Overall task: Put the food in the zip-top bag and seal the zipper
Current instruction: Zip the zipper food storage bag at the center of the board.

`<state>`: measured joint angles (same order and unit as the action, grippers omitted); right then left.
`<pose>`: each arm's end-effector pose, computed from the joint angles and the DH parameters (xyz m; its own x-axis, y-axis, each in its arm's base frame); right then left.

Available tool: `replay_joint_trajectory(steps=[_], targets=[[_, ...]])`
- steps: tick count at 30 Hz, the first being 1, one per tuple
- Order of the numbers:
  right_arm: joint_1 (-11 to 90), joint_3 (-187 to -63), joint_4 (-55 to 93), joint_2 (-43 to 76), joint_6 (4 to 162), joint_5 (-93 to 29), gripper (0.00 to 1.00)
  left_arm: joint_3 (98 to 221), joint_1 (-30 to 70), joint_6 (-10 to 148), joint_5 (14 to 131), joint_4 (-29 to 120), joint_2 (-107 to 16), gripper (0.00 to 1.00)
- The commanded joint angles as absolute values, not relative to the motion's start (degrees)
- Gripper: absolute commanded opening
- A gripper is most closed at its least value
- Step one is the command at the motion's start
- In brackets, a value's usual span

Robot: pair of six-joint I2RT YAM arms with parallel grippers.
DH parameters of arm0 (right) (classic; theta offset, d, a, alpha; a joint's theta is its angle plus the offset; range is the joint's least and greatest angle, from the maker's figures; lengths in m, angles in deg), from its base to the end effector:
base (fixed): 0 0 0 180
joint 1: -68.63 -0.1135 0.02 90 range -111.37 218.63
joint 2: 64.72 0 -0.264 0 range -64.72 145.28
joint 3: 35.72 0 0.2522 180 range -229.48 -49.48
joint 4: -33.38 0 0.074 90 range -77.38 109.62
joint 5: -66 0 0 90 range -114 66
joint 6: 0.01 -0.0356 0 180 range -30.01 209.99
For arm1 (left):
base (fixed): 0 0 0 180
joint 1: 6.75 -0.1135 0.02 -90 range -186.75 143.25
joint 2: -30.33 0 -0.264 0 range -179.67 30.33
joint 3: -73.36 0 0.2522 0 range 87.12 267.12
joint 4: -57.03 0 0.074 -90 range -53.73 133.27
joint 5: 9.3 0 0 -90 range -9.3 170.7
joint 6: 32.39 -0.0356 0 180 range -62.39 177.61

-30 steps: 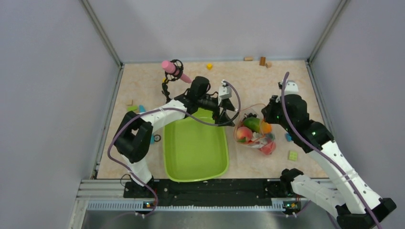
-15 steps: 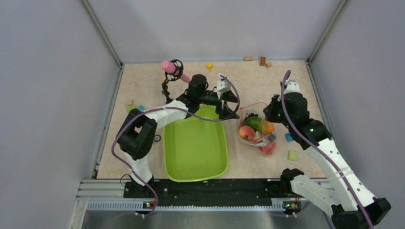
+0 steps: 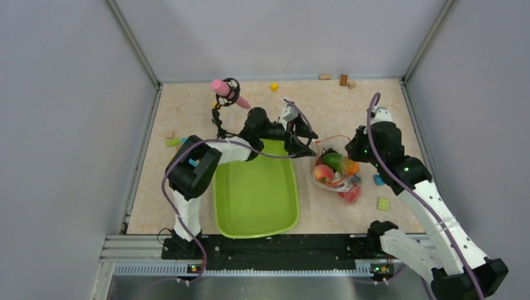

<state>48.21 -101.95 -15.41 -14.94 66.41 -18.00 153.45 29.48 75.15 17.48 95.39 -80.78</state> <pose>0.1736 0.0607 0.3280 -0.5652 0.2141 -0.7967 -0.0416 0.9571 0.2867 0.3204 -0.2742 0.2413 -0.1972 -0.0238 -0.9801 0.9660 -0.1752 -0.1902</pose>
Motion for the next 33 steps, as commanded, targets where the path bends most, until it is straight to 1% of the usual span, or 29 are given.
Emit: replay_joint_trajectory(steps=[1, 4, 6, 14, 16, 18, 20, 26, 33], targets=[[49.0, -101.9, -13.7, -15.5, 66.7, -20.0, 0.0, 155.4, 28.3, 93.8, 12.9, 120.6, -86.2, 0.81], [48.9, -101.9, -13.8, -16.2, 66.5, -20.1, 0.0, 157.3, 27.4, 103.1, 12.1, 131.9, -89.4, 0.77], [49.0, -101.7, -13.9, -16.5, 66.4, -19.8, 0.0, 158.2, 27.0, 107.1, 12.4, 135.7, -90.8, 0.74], [49.0, -101.7, -14.1, -15.8, 66.2, -20.0, 0.0, 158.4, 27.4, 107.7, 13.1, 135.9, -91.1, 0.73], [49.0, -102.1, -14.1, -15.8, 65.9, -20.1, 0.0, 158.7, 27.6, 107.1, 12.3, 135.9, -91.1, 0.69], [49.0, -102.6, -14.2, -15.7, 65.5, -20.2, 0.0, 159.4, 27.6, 107.5, 12.0, 135.9, -91.6, 0.62], [49.0, -102.8, -14.5, -15.4, 65.2, -20.2, 0.0, 159.7, 27.7, 107.7, 12.2, 136.0, -92.1, 0.59], [49.0, -103.2, -15.1, -14.9, 64.4, -20.4, 0.0, 159.6, 28.1, 106.8, 12.8, 136.0, -92.5, 0.59], [49.0, -103.7, -15.6, -15.9, 63.5, -20.6, 0.0, 156.4, 28.4, 104.8, 14.7, 136.0, -92.1, 0.6]])
